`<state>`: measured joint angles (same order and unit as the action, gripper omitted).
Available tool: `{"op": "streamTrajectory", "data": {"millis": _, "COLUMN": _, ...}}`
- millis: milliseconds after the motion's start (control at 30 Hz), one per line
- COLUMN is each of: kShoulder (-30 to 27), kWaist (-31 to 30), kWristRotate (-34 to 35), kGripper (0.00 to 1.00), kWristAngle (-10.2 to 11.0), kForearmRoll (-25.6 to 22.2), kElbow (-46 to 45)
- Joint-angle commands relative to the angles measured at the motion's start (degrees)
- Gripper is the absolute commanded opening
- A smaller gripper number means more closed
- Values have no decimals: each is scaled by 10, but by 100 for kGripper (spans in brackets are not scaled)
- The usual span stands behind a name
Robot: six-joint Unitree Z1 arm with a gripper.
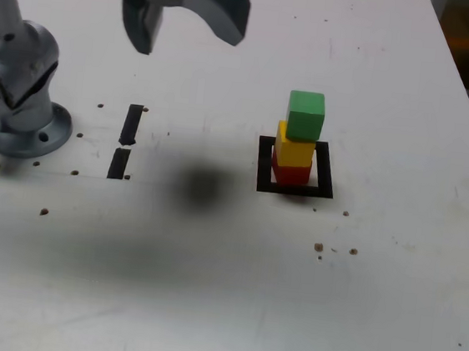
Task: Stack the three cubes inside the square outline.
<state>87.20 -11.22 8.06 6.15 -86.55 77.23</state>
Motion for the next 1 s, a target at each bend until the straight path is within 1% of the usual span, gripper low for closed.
{"op": "streamTrajectory", "data": {"millis": 0, "kShoulder": -81, "kWaist": 9, "kWristRotate": -10, "kGripper": 100, "kWristAngle": -7, "kForearmRoll": 24, "kElbow": -103}}
{"op": "streamTrajectory", "data": {"millis": 167, "kShoulder": -87, "kWaist": 33, "kWristRotate": -36, "kGripper": 100, "kWristAngle": -39, "kForearmRoll": 136, "kElbow": -236}}
{"op": "streamTrajectory", "data": {"millis": 200, "kShoulder": -83, "kWaist": 34, "kWristRotate": -39, "kGripper": 100, "kWristAngle": -43, "kForearmRoll": 159, "kElbow": -258}}
{"op": "streamTrajectory", "data": {"millis": 267, "kShoulder": -75, "kWaist": 34, "kWristRotate": -44, "kGripper": 100, "kWristAngle": -41, "kForearmRoll": 181, "kElbow": -283}}
{"op": "streamTrajectory", "data": {"millis": 400, "kShoulder": -69, "kWaist": 36, "kWristRotate": -57, "kGripper": 100, "kWristAngle": -32, "kForearmRoll": 184, "kElbow": -302}}
{"op": "streamTrajectory", "data": {"millis": 633, "kShoulder": -47, "kWaist": 37, "kWristRotate": -66, "kGripper": 100, "kWristAngle": -33, "kForearmRoll": 209, "kElbow": -320}}
{"op": "streamTrajectory", "data": {"millis": 767, "kShoulder": -35, "kWaist": 37, "kWristRotate": -66, "kGripper": 100, "kWristAngle": -31, "kForearmRoll": 210, "kElbow": -316}}
{"op": "streamTrajectory", "data": {"millis": 967, "kShoulder": -31, "kWaist": 38, "kWristRotate": -62, "kGripper": 100, "kWristAngle": -29, "kForearmRoll": 211, "kElbow": -316}}
